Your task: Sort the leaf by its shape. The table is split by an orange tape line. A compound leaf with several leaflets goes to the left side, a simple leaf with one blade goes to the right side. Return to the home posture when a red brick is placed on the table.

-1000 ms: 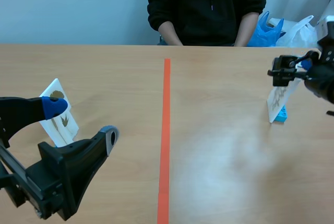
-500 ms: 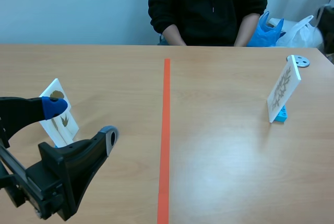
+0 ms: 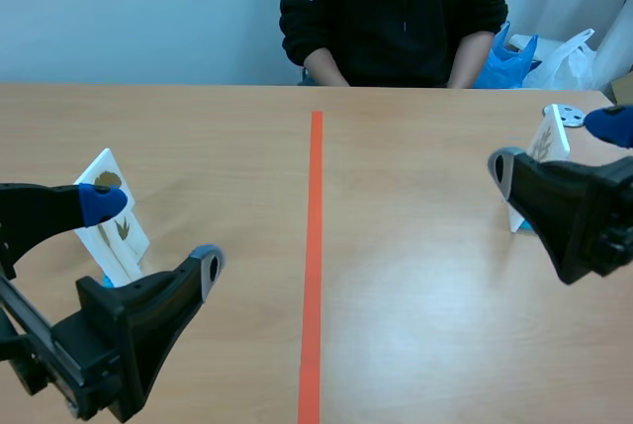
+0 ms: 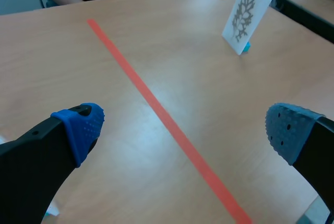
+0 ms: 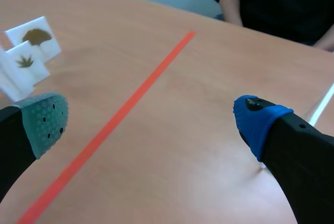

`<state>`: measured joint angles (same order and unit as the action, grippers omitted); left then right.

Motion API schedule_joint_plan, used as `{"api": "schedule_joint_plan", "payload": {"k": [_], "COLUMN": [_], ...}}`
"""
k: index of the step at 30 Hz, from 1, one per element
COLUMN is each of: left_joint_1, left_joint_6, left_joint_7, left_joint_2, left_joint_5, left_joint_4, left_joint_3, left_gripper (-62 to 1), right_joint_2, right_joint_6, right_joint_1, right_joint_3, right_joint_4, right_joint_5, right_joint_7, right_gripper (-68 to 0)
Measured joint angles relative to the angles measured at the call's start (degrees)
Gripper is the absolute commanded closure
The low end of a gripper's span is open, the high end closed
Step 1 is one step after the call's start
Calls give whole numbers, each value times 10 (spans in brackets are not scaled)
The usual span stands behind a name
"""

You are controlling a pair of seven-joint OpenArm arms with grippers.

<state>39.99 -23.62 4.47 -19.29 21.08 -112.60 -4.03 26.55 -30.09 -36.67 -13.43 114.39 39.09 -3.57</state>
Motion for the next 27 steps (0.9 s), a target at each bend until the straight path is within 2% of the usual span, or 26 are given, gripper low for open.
{"api": "schedule_joint_plan", "payload": {"k": [4,9,12,18,27], "left_joint_1": [0,0,0,0,0], "left_joint_6": [4,29,54,51,51], "left_joint_7": [0,5,21,31,37], "left_joint_2": [-10,-11,-12,-12,-12], "left_joint_5": [-2,5,17,47,47], "left_joint_4": [0,0,0,0,0], "left_joint_3": [0,0,0,0,0], "left_gripper": [-623,-623,-623,-623,-623], "right_joint_2": [0,-2,-5,-5,-5], "right_joint_6": [0,0,0,3,4], "right_joint_1": [-41,-70,-74,-70,-70], "right_joint_3": [0,0,0,0,0], "right_joint_4": [24,28,28,28,28], "right_joint_5": [-7,-7,-9,-9,-10], "right_joint_7": [-6,-6,-10,-9,-8], "right_gripper": [-679,-679,-679,-679,-679]}}
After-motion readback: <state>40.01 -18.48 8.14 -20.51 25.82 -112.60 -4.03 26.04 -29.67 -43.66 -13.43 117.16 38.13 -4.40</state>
